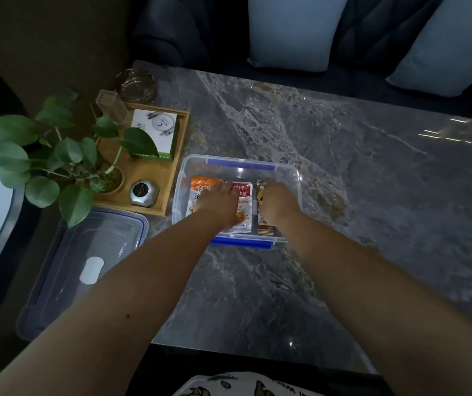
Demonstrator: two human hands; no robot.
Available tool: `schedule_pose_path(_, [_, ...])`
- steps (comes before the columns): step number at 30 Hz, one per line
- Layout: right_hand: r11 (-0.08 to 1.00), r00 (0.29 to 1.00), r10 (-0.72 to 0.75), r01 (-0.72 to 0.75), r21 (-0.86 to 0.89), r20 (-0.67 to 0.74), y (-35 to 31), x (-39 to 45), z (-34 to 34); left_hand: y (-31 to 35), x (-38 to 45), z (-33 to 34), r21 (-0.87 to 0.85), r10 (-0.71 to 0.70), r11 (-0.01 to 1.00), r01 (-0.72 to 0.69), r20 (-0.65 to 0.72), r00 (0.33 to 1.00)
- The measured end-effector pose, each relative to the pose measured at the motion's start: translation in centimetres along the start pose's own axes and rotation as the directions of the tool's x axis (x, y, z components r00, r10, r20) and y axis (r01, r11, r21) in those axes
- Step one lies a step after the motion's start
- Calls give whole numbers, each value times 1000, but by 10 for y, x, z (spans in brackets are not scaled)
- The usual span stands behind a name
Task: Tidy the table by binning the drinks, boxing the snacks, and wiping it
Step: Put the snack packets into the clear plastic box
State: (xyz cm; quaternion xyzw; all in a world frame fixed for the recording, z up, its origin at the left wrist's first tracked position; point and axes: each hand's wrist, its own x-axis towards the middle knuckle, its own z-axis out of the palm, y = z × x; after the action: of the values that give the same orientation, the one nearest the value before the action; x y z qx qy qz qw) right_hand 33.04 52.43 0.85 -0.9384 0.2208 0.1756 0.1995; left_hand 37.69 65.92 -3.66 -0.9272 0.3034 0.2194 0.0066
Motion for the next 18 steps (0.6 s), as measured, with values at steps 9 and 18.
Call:
schedule_pose_path(9, [808, 943, -216, 318, -497, 253, 7, -9, 9, 0, -1, 1, 19, 15, 1000, -15, 5, 1000])
schedule_pose_path(18, [815, 953, -198, 290, -502, 229, 9, -13, 13, 3, -2, -1, 60, 20, 998, -21, 10, 1000])
